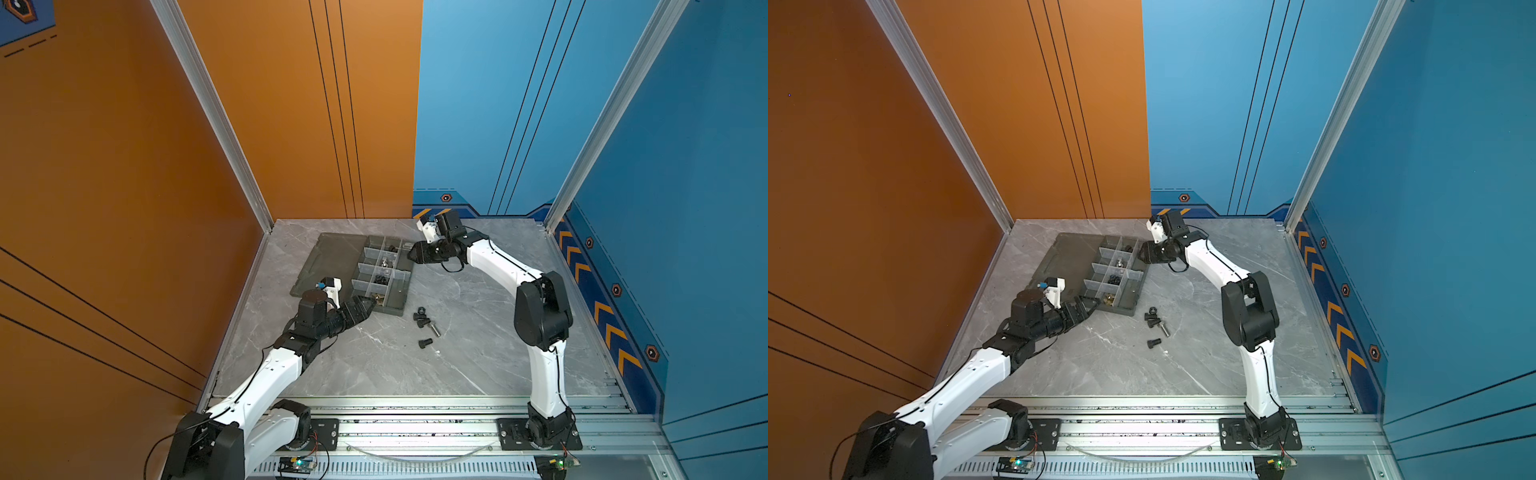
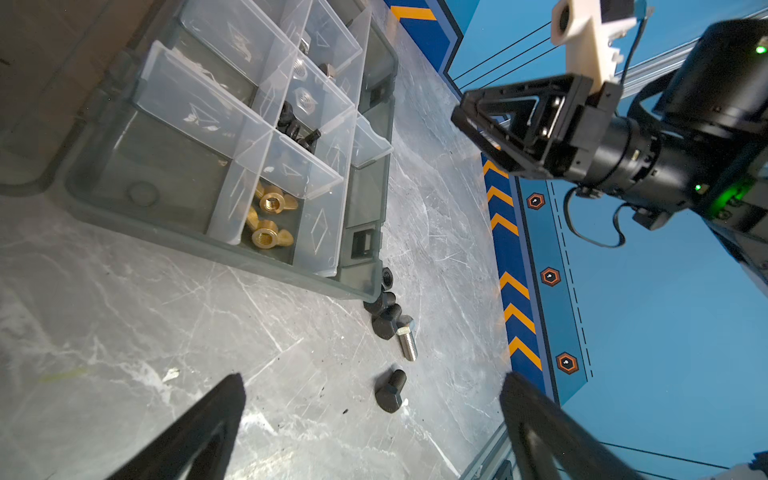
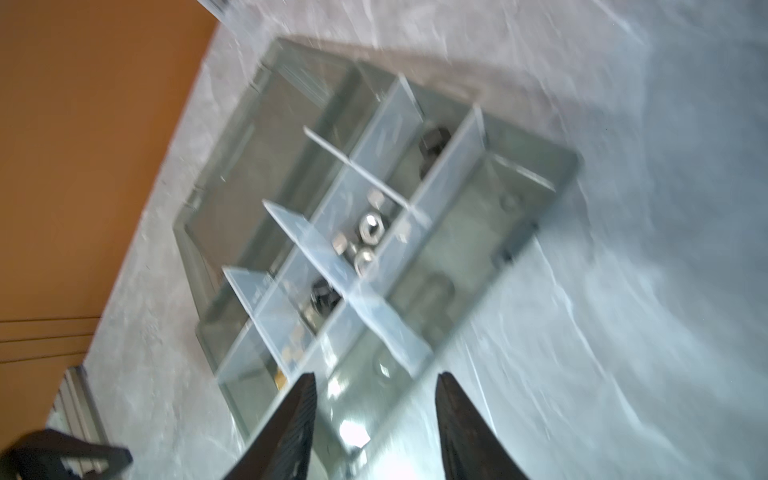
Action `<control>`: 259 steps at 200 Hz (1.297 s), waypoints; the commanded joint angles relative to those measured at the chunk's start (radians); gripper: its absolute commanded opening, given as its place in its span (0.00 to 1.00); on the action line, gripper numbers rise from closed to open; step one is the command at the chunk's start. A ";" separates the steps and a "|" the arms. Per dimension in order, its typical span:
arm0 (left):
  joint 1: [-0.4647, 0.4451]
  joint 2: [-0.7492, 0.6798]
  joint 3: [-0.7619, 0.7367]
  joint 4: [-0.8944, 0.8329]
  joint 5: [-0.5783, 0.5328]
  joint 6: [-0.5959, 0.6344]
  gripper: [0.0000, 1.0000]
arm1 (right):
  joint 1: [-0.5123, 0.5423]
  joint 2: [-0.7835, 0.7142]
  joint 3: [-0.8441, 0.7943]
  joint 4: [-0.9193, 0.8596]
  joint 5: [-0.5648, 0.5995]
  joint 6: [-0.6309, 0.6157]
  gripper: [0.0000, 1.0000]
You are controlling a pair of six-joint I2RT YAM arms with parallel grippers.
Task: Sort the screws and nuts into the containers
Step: 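Move the open right gripper back over the pile of bolts and nuts, then lower the right gripper and close on a black hex nut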
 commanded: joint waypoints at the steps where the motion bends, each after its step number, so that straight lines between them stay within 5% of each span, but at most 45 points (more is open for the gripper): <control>1: -0.005 0.006 -0.003 0.008 0.014 0.019 0.98 | 0.010 -0.071 -0.086 -0.148 0.079 -0.068 0.50; 34: -0.013 0.034 0.012 0.015 0.018 0.020 0.98 | 0.046 -0.125 -0.172 -0.236 0.204 -0.112 0.50; 114: -0.031 0.079 0.031 0.031 0.011 0.016 0.98 | 0.132 -0.137 -0.326 -0.249 0.266 -0.121 0.49; 259: -0.037 0.101 0.030 0.040 0.006 0.015 0.98 | 0.165 -0.072 -0.304 -0.195 0.289 -0.054 0.48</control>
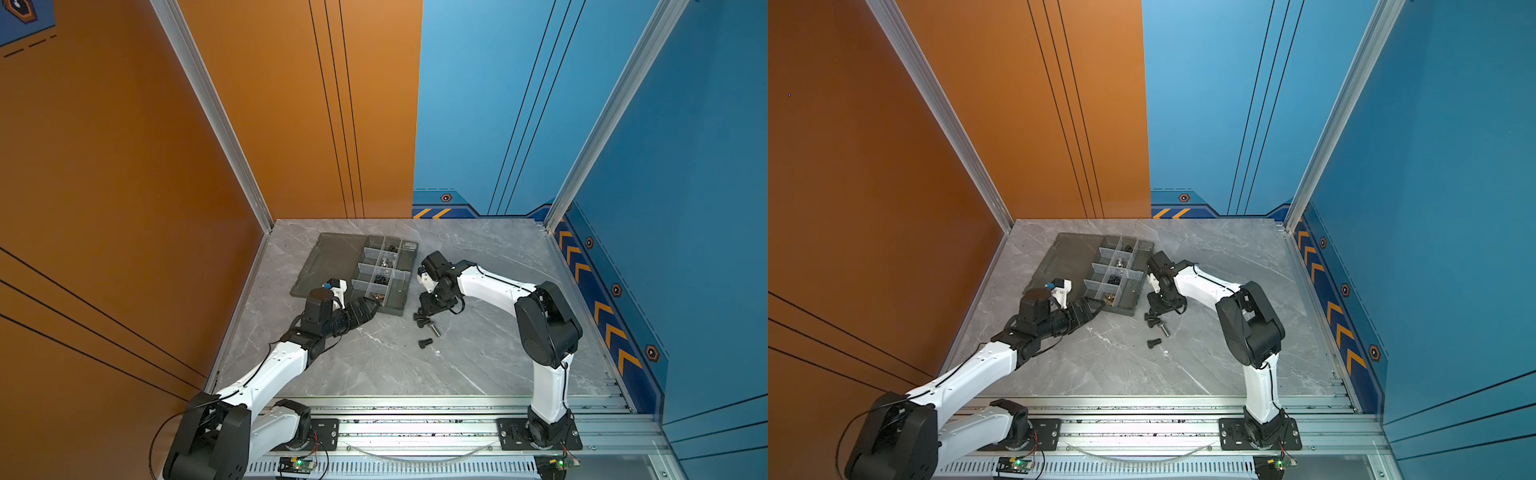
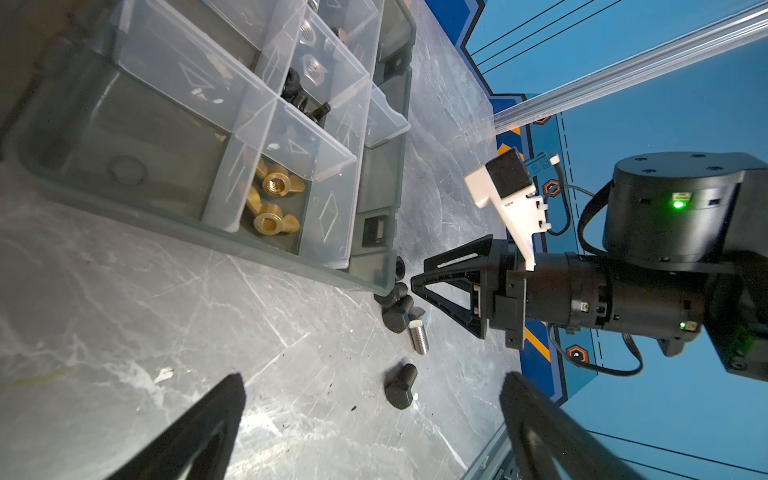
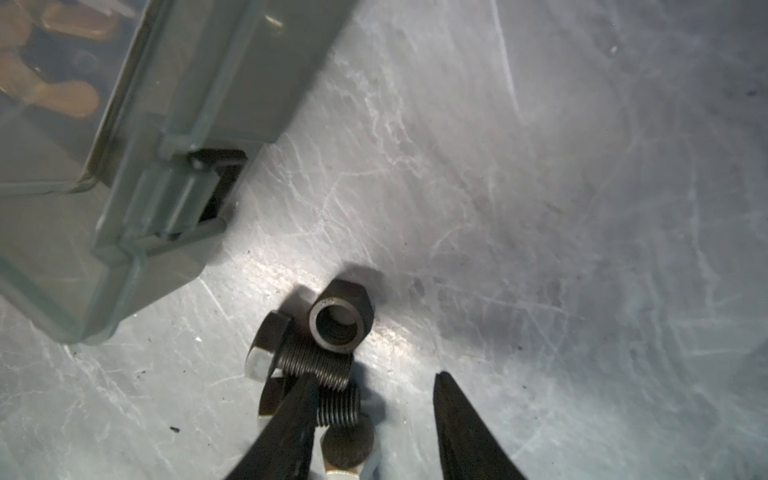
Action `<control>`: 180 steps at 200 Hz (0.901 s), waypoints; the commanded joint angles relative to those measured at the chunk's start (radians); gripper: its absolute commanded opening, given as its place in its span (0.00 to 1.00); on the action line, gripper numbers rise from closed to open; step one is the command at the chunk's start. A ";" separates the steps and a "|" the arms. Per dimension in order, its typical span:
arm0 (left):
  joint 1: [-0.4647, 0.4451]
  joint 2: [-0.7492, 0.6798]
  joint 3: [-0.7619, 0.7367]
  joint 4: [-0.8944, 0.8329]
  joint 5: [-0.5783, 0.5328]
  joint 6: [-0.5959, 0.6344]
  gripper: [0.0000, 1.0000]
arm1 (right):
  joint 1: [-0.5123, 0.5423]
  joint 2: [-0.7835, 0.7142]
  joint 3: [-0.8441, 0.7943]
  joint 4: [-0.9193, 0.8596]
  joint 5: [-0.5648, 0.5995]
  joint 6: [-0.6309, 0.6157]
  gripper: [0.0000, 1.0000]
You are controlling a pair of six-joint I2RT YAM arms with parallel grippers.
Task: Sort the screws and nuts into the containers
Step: 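Lower the right gripper and close on a black hex nut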
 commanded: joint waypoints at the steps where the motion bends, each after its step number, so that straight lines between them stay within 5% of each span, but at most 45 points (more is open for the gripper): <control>1: -0.008 0.010 0.021 0.012 0.006 0.016 0.98 | 0.010 0.029 0.020 0.012 0.016 0.025 0.48; 180: -0.006 0.023 0.011 0.031 0.011 0.013 0.98 | 0.051 0.093 0.064 0.018 0.080 0.055 0.43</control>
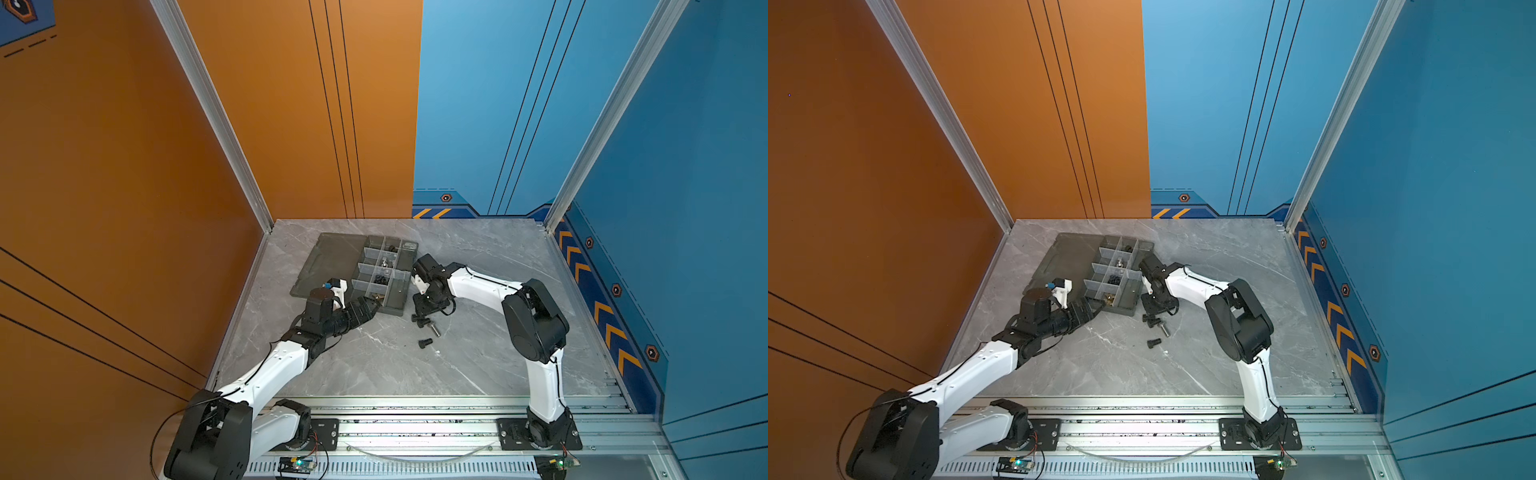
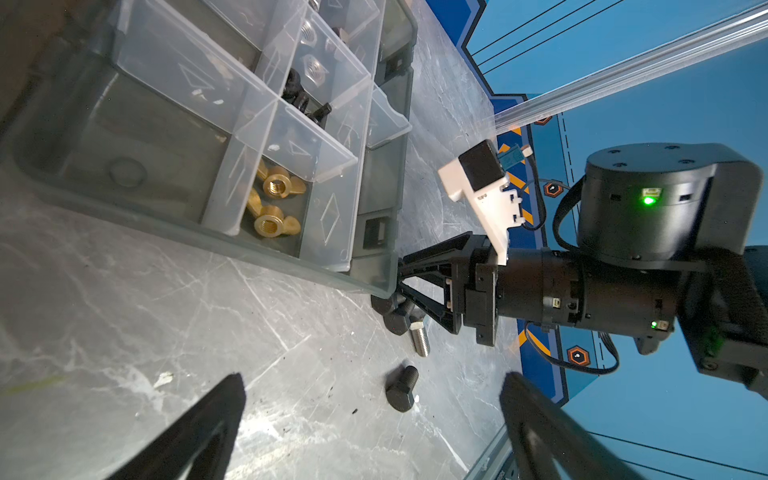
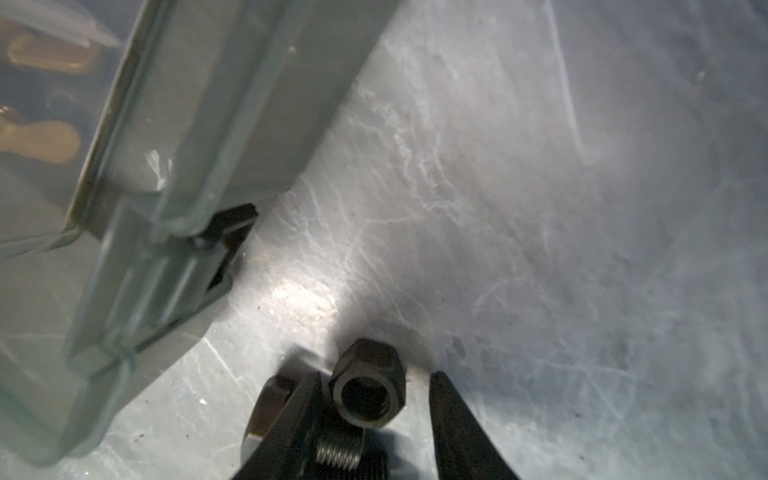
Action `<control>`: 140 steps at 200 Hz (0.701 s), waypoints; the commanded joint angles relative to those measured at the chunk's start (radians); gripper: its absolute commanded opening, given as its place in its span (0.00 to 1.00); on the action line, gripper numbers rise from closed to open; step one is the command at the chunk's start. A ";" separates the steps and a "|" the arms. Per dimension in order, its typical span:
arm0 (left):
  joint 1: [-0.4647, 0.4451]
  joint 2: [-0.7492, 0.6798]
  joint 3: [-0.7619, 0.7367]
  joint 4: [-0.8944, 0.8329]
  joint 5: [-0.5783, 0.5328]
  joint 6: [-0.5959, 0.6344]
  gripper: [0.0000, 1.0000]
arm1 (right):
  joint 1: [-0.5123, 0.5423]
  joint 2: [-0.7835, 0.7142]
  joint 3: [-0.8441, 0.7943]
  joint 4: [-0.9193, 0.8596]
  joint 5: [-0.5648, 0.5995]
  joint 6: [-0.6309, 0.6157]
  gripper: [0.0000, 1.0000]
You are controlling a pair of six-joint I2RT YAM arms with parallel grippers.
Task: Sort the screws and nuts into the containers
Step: 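Lower the right gripper and close on a black hex nut, then carry the black hex nut with the right gripper over the compartment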
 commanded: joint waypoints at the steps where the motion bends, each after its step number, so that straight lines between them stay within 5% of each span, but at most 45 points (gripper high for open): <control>1: -0.006 0.010 0.011 0.019 0.012 0.013 0.98 | 0.011 0.019 0.015 -0.014 0.051 0.000 0.42; 85: -0.005 -0.002 0.009 0.013 0.009 0.012 0.98 | 0.019 0.070 0.012 -0.003 0.066 -0.017 0.29; 140: -0.003 -0.005 0.009 0.009 0.009 0.012 0.98 | 0.002 0.017 0.006 0.004 0.045 -0.032 0.00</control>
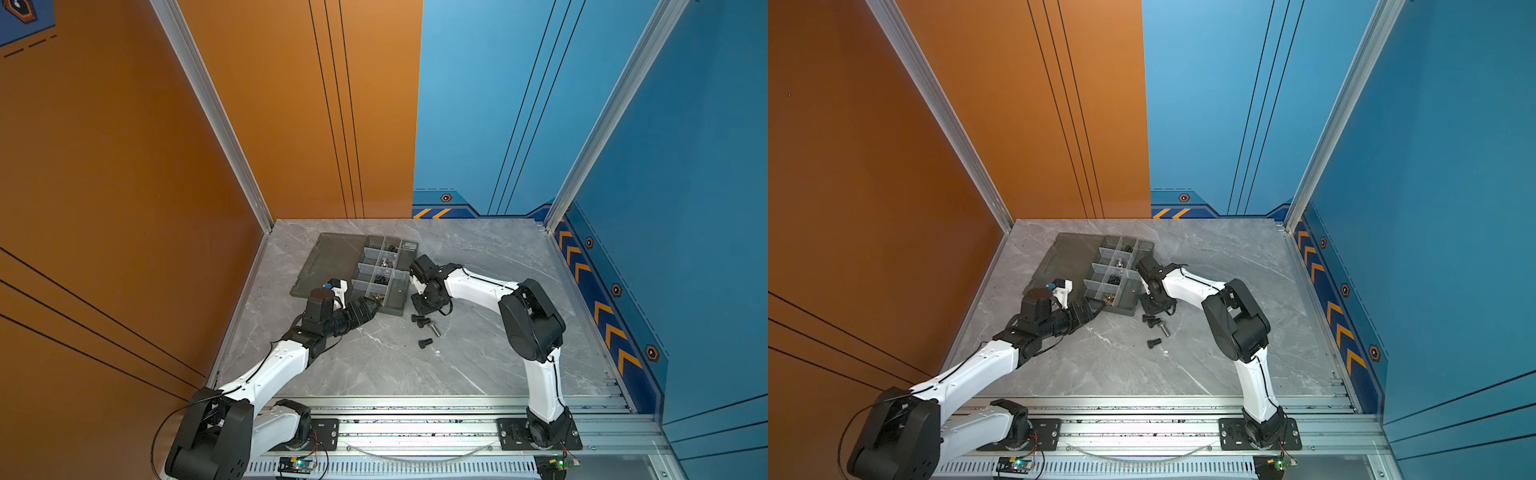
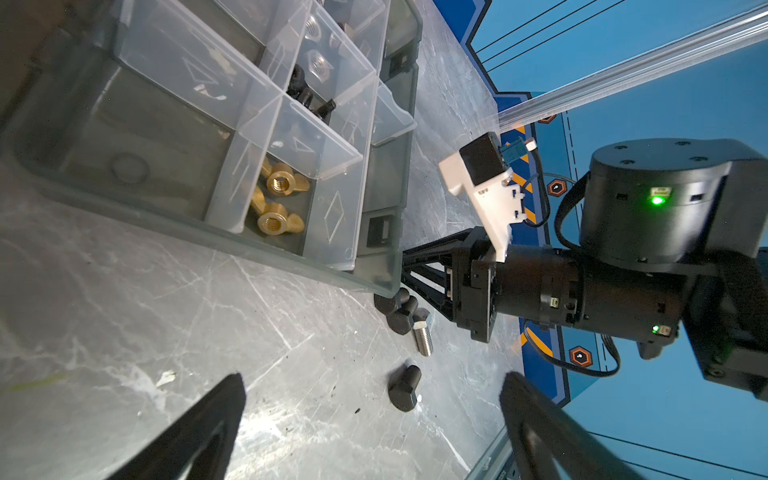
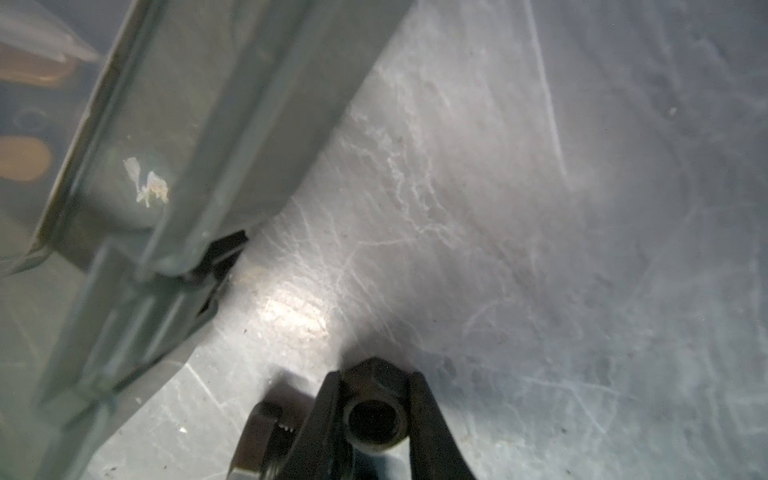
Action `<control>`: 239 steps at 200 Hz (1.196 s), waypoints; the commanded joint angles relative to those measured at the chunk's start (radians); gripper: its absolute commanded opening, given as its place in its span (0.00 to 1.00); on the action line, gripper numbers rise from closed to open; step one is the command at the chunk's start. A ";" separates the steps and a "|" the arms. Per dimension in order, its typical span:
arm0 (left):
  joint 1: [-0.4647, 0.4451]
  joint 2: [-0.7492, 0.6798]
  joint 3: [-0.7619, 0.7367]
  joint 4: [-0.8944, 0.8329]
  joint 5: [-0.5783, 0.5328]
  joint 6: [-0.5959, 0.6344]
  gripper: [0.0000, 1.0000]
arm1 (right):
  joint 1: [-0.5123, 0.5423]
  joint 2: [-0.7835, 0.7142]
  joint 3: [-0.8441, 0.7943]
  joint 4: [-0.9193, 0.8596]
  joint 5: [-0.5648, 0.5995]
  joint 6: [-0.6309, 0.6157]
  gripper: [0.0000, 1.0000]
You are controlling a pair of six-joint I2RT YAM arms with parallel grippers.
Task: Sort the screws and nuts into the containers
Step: 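Carry the black hex nut with the right gripper over the compartment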
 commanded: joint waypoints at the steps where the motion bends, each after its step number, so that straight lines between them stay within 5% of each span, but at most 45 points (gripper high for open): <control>1: -0.003 -0.011 0.010 0.010 0.009 0.012 0.98 | -0.011 -0.013 -0.010 -0.003 -0.011 -0.023 0.00; 98: 0.009 -0.032 -0.001 0.013 0.012 0.011 0.98 | -0.154 -0.159 0.051 0.185 -0.356 -0.072 0.00; 193: 0.018 -0.089 -0.022 0.026 -0.001 -0.009 0.98 | -0.190 0.259 0.643 0.305 -0.446 0.035 0.00; 239: 0.013 -0.107 -0.036 0.032 -0.005 -0.014 0.98 | -0.195 0.378 0.698 0.504 -0.458 0.124 0.00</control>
